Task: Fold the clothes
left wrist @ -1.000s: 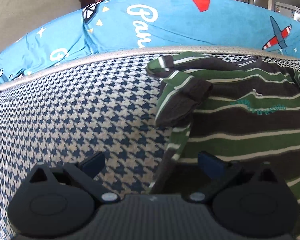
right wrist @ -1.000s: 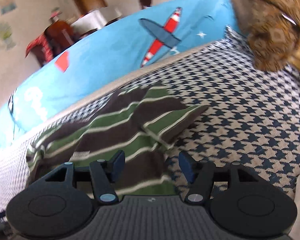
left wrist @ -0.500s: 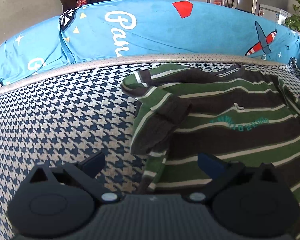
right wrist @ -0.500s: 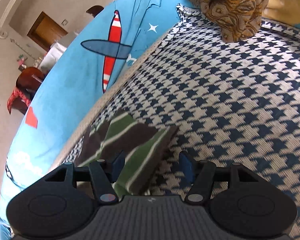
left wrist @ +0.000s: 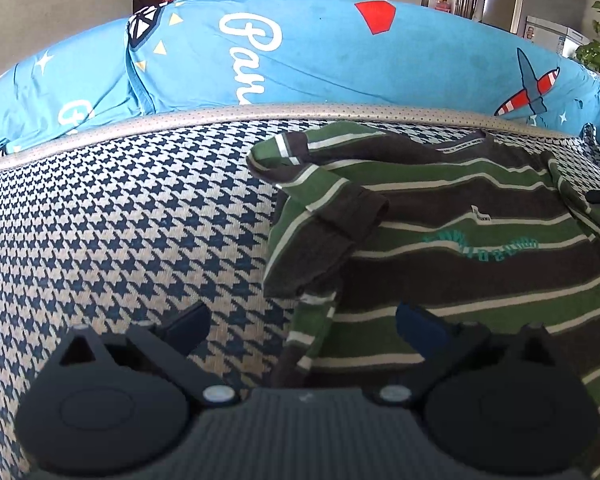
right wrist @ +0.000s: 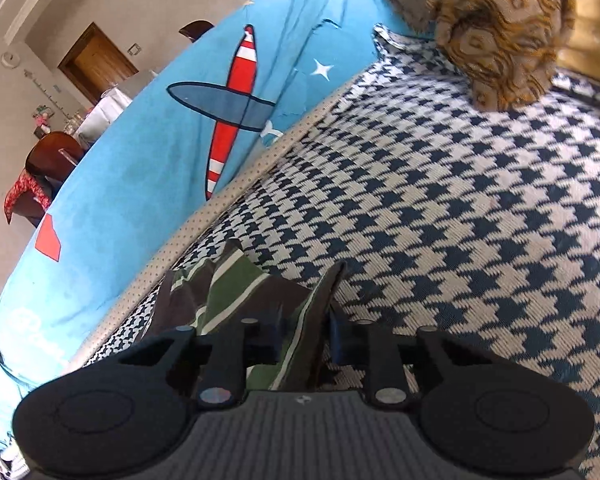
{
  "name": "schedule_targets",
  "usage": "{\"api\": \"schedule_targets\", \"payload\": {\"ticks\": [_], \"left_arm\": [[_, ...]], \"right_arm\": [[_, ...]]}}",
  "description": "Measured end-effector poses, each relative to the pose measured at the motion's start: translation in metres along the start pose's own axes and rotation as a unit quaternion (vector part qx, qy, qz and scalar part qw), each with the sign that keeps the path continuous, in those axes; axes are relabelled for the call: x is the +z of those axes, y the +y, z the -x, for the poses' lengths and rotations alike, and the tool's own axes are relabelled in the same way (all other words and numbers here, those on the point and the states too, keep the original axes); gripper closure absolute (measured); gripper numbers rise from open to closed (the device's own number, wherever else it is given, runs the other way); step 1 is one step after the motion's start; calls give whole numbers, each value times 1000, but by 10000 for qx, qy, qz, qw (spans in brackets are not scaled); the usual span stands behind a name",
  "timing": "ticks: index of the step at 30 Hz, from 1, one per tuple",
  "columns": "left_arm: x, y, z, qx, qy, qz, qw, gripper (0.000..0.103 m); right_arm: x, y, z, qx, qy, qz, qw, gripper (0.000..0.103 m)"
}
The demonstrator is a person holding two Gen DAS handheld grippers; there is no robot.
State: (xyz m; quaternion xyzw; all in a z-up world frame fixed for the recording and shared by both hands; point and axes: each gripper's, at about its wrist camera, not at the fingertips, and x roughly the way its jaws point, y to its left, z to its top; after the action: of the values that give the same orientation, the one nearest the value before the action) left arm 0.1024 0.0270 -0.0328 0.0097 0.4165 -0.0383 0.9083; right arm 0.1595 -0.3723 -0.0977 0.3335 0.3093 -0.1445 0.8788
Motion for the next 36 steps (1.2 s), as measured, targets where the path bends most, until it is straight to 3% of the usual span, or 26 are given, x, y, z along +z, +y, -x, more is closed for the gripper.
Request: {"api": "schedule_targets", "payload": {"ticks": [6,10,14,21,24,36], "left_arm": [[-1,-1,-5,51,18,-41,10000,0],[-2,-2,-6,64,7,-112,9999,0],[-3,-5,-10,51,23,-167,9998,0],[-1,-3,-12,10,36,-117,9999,0],[0,-1,-10,-30,-15,-42,10000,0],[5,11,-16,162,-32,302,9994,0]], "right_arm": [[15,19,17,-186,-695,507,9961,89],[29,30,34,-660,-1503,967,9817,97],[37,29,33,-1420,-1787,1156,9667,97],[44,20,30,-1663,-1768,1193,9627,96],[44,17,36,-1648,-1813,1041,9639,85],[13,59,28,-664,-1105,1758,9759,73]]}}
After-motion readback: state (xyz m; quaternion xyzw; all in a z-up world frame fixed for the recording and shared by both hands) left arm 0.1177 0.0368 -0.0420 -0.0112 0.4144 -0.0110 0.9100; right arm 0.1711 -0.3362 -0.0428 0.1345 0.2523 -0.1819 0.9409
